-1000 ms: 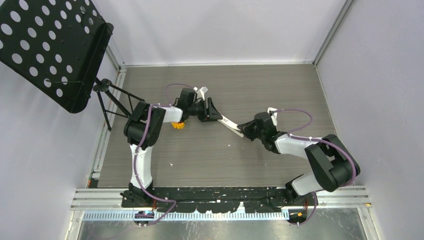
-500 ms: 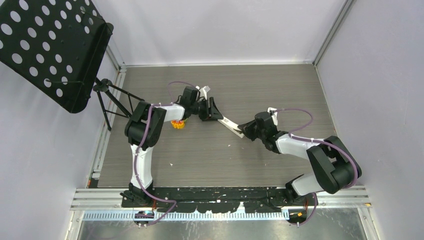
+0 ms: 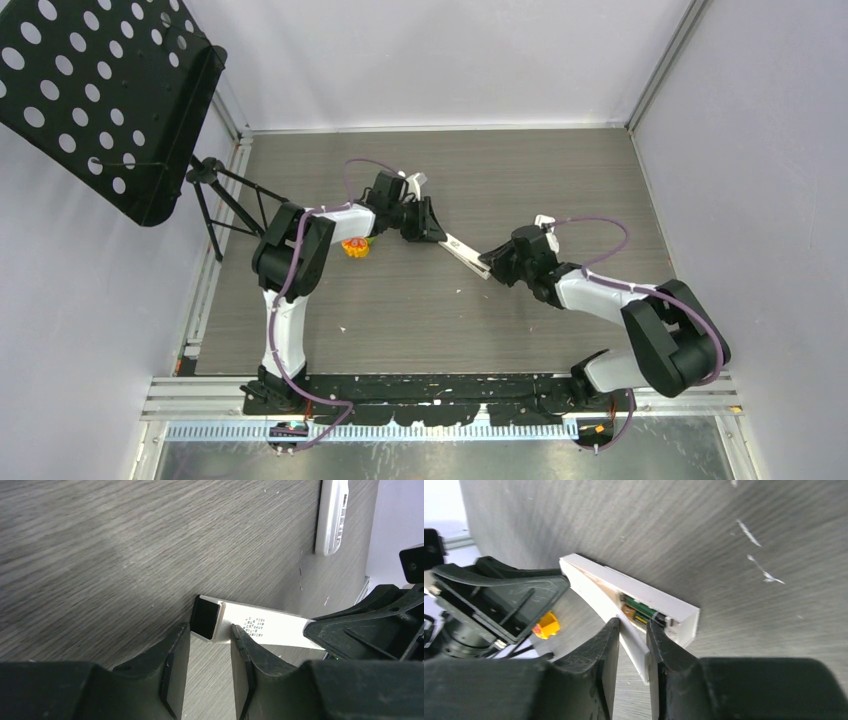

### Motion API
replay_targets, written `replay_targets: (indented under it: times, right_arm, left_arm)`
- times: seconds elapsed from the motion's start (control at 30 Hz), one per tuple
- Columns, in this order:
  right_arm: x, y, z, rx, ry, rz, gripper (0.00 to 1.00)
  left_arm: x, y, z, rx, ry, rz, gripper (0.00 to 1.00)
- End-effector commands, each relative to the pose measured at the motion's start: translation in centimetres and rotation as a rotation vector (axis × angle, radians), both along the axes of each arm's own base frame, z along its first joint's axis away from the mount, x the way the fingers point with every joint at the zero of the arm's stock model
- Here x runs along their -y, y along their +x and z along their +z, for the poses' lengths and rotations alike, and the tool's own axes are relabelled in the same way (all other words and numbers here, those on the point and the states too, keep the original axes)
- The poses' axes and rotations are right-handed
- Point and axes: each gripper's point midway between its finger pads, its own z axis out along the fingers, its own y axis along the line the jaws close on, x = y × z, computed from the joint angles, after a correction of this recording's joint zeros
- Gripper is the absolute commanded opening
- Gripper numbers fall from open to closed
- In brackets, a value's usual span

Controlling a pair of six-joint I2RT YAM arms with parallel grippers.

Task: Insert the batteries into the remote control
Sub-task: Load the battery cover into the remote control.

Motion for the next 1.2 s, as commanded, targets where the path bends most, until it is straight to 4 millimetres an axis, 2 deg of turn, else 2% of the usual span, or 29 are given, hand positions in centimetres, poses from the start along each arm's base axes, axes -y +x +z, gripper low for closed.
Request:
replay_targets:
  times: [0.0,0.27,0.43,0.63,0.77,0.93,1.17]
  right_arm:
    - [2.6,-2.8,-1.9,-0.11,-0.133,0.015,0.33]
    - [4.0,-3.7,-0.2,-0.091,-0.176,0.016,0.43]
    - [3.8,-3.9,-0.1,-0.087,-0.183,0.047,0.46]
    - [2.8,-3.6,-0.8,-0.081,-0.163,0.097,0.4]
    - [3.0,-3.1,-0.6,-0.061,-0.179,0.092,0.35]
    - [2.8,-2.8,-0.5,-0.052,-0.183,0.102,0.33]
    - [2.4,-2.2,0.7,0.009,-0.158,0.108,0.34]
  left_arm:
    - [-3.8,-2.0,-5.9,-0.083,0.25,0.038,0.35]
    - [-3.8,-2.2,-6.3,-0.093,0.253,0.039,0.34]
    - [-3.8,-2.2,-6.4,-0.096,0.254,0.039,0.33]
    - [-3.8,-2.1,-6.5,-0.099,0.252,0.04,0.33]
    - [-3.8,-2.1,-6.5,-0.098,0.252,0.039,0.32]
    - [-3.7,-2.3,-6.6,-0.103,0.25,0.034,0.31]
    - [-3.7,-2.2,-6.5,-0.101,0.25,0.032,0.3]
